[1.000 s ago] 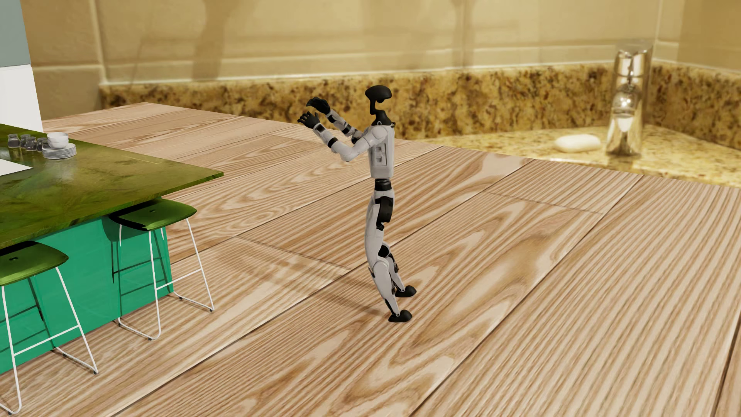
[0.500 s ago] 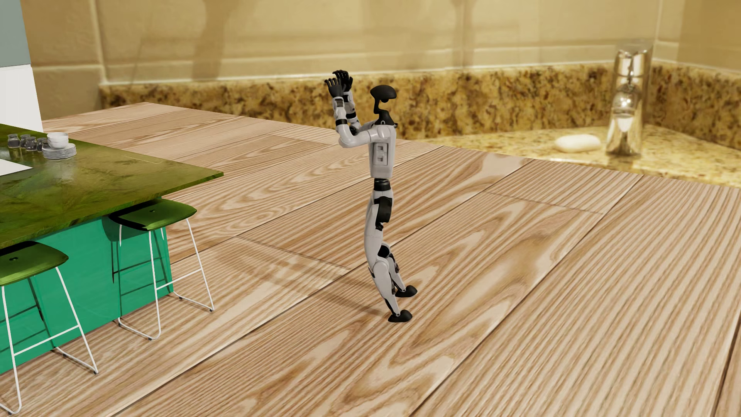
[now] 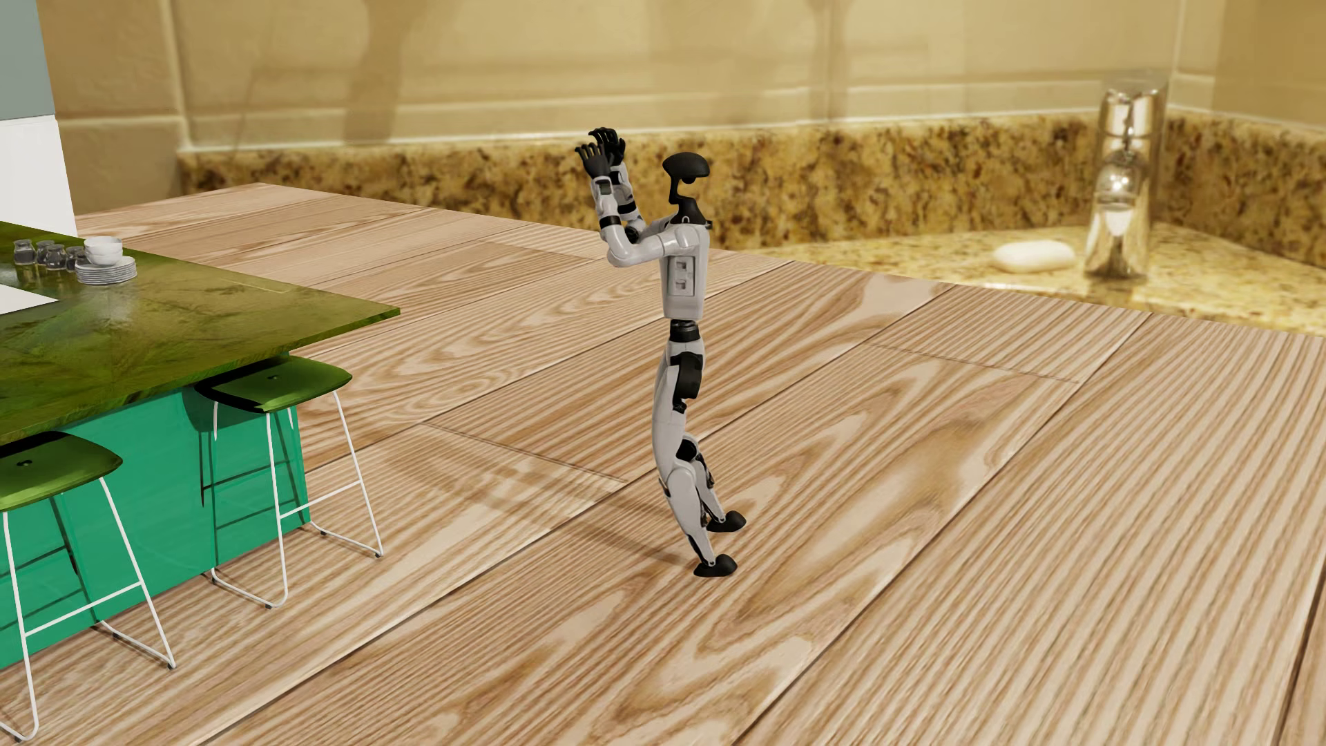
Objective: Raise arm
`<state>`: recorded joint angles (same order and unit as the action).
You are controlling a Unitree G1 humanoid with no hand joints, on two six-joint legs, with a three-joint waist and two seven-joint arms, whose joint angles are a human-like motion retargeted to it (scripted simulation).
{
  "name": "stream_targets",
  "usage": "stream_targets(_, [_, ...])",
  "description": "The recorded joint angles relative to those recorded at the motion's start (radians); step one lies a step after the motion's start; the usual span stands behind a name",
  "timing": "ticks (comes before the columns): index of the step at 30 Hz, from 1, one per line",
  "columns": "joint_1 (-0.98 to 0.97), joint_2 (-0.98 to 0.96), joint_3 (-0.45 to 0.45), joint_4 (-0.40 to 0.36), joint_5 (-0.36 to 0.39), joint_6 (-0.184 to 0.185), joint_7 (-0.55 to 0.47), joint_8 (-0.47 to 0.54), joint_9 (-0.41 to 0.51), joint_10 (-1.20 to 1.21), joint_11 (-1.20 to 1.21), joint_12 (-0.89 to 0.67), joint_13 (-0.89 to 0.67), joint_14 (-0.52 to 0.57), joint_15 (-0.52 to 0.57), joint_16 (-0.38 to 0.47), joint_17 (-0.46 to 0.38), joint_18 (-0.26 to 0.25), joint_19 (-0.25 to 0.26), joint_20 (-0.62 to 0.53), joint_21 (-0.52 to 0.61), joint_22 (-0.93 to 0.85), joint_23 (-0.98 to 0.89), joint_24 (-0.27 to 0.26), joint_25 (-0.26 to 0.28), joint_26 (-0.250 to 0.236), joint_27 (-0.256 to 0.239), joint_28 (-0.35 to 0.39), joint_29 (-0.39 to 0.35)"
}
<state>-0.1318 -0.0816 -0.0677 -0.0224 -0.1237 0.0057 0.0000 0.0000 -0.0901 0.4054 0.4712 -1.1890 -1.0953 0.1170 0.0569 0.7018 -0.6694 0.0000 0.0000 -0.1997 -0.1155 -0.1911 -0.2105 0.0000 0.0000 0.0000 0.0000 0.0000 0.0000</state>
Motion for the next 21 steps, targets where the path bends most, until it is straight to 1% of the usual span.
stream_targets(16, [0.004,0.002,0.001,0.007,0.007,0.000,0.000,0.000,0.002,-0.002,-0.003,0.009,0.010,-0.006,0.004,0.000,-0.006,0.000,0.000,-0.001,-0.010,0.012,0.009,0.000,0.000,0.000,0.000,0.000,0.000])
stream_targets(21, [0.002,0.000,-0.003,0.007,0.007,0.000,0.000,0.000,-0.001,-0.004,-0.004,0.035,0.052,-0.018,0.002,0.001,-0.010,0.000,0.000,0.007,-0.025,0.010,0.012,0.000,0.000,0.000,0.000,0.000,0.000])
